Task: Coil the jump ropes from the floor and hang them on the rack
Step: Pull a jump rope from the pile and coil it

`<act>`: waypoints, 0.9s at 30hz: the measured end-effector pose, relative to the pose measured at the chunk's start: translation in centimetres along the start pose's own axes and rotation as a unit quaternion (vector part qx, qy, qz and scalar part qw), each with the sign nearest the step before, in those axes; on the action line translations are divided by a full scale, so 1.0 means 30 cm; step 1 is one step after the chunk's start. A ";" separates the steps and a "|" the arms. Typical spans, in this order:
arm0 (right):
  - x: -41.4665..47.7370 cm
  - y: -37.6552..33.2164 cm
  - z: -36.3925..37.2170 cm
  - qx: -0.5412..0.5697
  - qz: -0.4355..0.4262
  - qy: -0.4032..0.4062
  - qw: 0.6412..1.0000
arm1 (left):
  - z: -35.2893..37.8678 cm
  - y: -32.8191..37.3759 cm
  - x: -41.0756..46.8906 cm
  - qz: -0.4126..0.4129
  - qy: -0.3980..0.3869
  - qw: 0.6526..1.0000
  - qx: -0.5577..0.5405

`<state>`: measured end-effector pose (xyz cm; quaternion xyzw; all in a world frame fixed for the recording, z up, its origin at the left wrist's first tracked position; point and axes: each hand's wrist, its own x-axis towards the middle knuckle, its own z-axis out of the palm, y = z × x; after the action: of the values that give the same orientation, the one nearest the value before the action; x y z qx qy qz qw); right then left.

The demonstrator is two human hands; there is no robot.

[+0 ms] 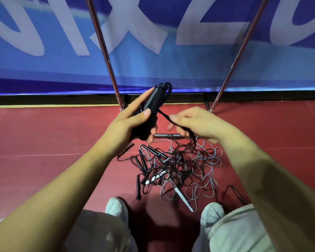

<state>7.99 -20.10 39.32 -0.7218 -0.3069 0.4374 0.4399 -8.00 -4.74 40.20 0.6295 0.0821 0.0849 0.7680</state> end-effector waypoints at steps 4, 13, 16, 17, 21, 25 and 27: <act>-0.009 -0.016 -0.005 -0.021 -0.022 0.039 0.999 | -0.018 0.012 0.004 -0.025 0.050 0.998 -0.010; -0.014 -0.018 -0.013 -0.083 -0.008 0.031 0.996 | -0.052 0.016 0.011 -0.039 0.113 0.993 0.000; -0.020 -0.029 -0.008 -0.099 -0.009 0.037 0.994 | -0.074 0.010 0.016 -0.041 0.157 0.986 0.049; -0.024 -0.032 -0.009 -0.102 -0.014 0.041 0.994 | -0.084 0.006 0.017 -0.041 0.173 0.982 0.066; -0.045 -0.055 -0.011 -0.154 -0.046 0.047 0.986 | -0.119 0.000 0.017 -0.043 0.211 0.965 0.147; -0.050 -0.081 0.001 -0.168 -0.084 0.043 0.981 | -0.139 -0.011 0.016 -0.072 0.203 0.948 0.233; -0.055 -0.089 0.011 -0.172 -0.089 0.032 0.981 | -0.146 -0.020 0.011 -0.082 0.188 0.928 0.311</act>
<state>6.82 -20.22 42.25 -0.7702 -0.4258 0.3140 0.3562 -8.68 -0.60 38.75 0.8004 0.2983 0.1082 0.5086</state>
